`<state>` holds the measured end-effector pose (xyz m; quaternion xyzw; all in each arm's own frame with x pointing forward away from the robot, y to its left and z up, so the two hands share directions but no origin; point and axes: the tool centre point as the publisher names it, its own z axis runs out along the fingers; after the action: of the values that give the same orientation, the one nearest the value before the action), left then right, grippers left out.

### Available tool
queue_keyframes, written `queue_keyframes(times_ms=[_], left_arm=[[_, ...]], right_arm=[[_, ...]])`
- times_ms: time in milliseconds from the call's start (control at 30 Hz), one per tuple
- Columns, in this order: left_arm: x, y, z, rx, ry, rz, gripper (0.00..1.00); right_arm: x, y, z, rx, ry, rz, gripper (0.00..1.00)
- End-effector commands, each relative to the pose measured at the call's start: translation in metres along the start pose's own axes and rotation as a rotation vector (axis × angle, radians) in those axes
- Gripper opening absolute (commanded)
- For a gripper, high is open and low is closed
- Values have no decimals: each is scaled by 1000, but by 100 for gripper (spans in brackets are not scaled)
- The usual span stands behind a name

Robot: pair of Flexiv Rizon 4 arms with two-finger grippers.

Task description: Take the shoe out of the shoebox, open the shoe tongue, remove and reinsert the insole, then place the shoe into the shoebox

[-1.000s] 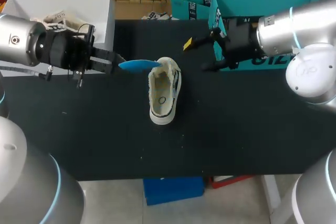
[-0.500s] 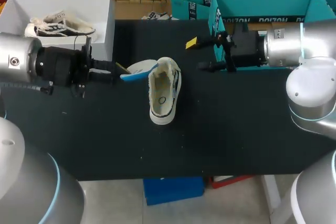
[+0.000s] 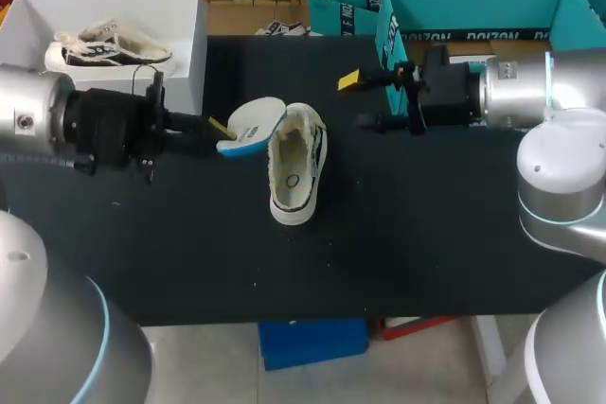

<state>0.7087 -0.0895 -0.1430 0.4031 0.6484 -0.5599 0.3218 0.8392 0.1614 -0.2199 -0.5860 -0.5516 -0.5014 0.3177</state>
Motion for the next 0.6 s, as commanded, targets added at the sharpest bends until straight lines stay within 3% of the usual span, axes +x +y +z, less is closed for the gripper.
queue_keyframes(times_ms=[33,333,600], left_arm=[[42,-9,-10,-42,-42,158,0],[98,11,-17,-21,-26,388,0],[125,27,-12,-21,-8,522,0]], right_arm=[[0,-3,-6,0,-1,-3,100],[0,-7,-6,4,-4,-10,100],[7,-9,5,22,17,-28,100]])
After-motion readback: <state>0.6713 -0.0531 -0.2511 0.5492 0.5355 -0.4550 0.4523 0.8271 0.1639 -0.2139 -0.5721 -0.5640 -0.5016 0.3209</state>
